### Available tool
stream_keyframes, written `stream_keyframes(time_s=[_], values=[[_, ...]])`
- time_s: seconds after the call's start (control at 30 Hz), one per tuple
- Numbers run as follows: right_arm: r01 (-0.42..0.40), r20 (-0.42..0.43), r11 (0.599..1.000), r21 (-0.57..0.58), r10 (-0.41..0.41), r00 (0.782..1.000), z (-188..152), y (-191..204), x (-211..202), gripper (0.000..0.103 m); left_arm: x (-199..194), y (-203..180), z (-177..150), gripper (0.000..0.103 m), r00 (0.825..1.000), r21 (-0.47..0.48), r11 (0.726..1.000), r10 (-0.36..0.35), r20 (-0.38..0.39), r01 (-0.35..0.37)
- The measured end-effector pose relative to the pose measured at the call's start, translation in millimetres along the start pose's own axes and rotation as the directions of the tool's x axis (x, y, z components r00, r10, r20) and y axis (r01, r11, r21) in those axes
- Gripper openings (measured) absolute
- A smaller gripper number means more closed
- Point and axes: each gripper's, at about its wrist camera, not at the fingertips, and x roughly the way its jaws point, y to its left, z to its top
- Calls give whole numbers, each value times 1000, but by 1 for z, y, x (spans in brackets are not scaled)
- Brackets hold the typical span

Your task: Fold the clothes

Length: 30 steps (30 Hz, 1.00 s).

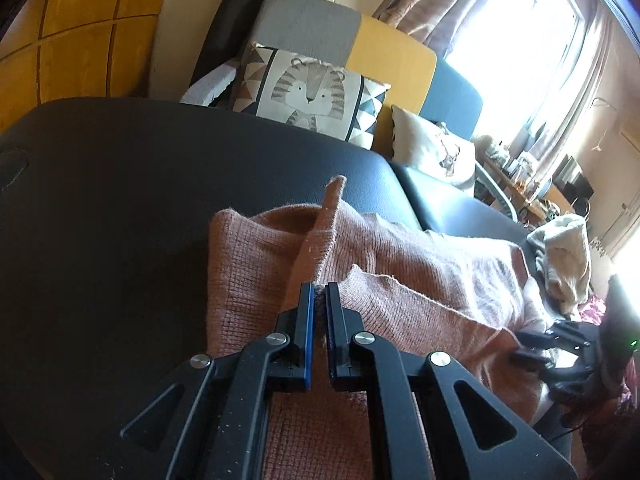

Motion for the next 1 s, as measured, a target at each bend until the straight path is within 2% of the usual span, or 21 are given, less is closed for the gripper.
stream_keyframes(time_s=[0.07,0.1,0.13,0.2,0.4,0.5,0.7,0.8,0.83,0.9,0.93,0.97,1.0], values=[[-2,-26,1000,-23,1,1000,1,0,10,24,-2,3,0,5,1000,-15,1000,-7,7,7],[-10,-49,1000,-19,10,999,2,-1,15,20,-2,4,1,5,1000,-25,1000,-12,6,12],[-14,-56,1000,-11,13,998,3,-3,18,6,-2,6,1,5,1000,-34,999,-17,4,17],[-3,-64,1000,0,3,998,7,-8,20,2,-3,7,1,5,1000,-40,999,-19,10,19],[68,44,998,-12,-67,997,42,-15,2,1,-10,14,6,5,998,-94,995,-8,66,14],[111,73,994,-12,-110,991,62,-18,13,1,-6,22,9,5,998,-135,991,10,63,-2],[134,27,991,21,-134,991,71,-32,59,1,9,27,7,5,996,-110,991,79,31,-75],[136,23,986,97,-139,990,66,-47,73,1,12,27,6,5,996,-108,991,81,22,-78],[118,29,984,131,-123,992,64,-52,73,1,13,27,6,5,997,-104,992,78,19,-76],[-5,102,981,194,-15,995,60,-57,58,2,15,26,4,5,997,-95,993,71,11,-70],[-56,116,978,201,33,993,59,-57,52,6,16,26,3,5,998,-98,993,65,8,-64],[-107,130,972,207,81,988,58,-57,48,20,17,26,2,5,998,-102,993,58,5,-57],[-146,128,967,209,121,984,57,-56,45,24,18,26,2,5,999,-107,993,51,2,-50]])
